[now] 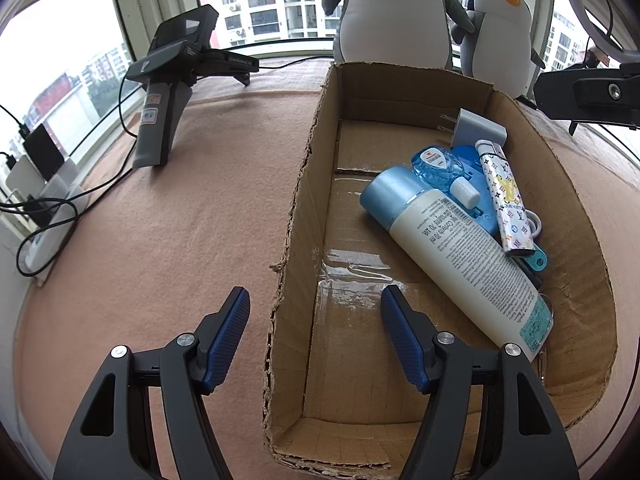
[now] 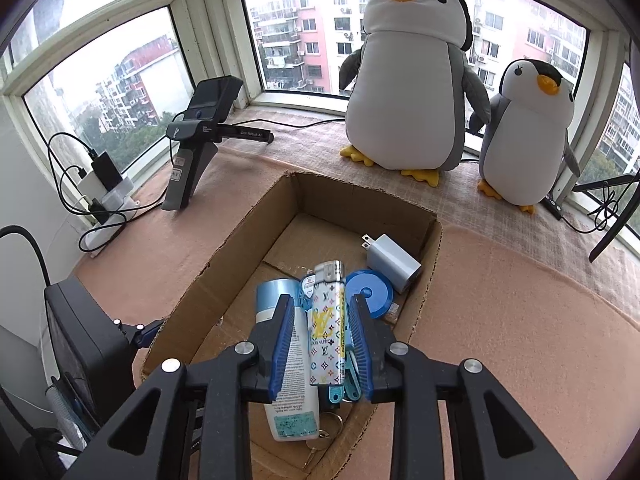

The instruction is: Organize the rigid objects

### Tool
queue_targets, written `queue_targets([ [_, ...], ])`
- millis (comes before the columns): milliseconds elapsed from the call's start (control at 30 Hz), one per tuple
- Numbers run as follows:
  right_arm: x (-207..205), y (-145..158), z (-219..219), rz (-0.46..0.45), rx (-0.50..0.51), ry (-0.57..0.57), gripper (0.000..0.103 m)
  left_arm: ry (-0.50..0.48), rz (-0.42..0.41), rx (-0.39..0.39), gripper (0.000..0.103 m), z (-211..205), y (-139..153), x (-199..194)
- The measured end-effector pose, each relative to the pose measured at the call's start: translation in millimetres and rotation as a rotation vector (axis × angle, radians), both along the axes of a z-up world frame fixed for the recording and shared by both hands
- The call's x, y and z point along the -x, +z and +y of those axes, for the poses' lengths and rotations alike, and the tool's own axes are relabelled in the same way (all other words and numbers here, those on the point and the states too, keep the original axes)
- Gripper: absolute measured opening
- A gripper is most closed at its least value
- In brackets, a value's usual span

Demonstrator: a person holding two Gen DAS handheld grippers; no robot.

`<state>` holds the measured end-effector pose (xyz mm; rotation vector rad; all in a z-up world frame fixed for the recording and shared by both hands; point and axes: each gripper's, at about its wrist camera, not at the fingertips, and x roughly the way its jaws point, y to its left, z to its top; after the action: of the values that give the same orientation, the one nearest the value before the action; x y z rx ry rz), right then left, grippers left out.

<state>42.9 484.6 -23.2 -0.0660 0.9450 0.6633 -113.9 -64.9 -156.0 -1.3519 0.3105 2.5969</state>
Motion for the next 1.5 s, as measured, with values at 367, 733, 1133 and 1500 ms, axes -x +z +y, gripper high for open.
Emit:
queue_targets([
  [367,2.4,2.3,-5.1,-0.013,0.009,-0.014,0.046,-0.001,-0.006,-0.003,0.068,-0.4,-1.0,-0.4],
  [733,14.3,4.5,-20.1,-0.019,0.017,-0.024,0.062,-0.006,0.009,-0.010,0.068,-0.3,14.1,-3.7],
  [1133,37.5,5.6,-49.0,-0.034,0.033,-0.064,0.070,0.006,0.069,0.001,0.074,-4.3,54.7,-27.3],
  [1500,68.2,41.7,-90.4,-0.115,-0.023,-0.157,0.075,-0.014,0.206,-0.037,0.078,0.1,122.9,-63.7],
])
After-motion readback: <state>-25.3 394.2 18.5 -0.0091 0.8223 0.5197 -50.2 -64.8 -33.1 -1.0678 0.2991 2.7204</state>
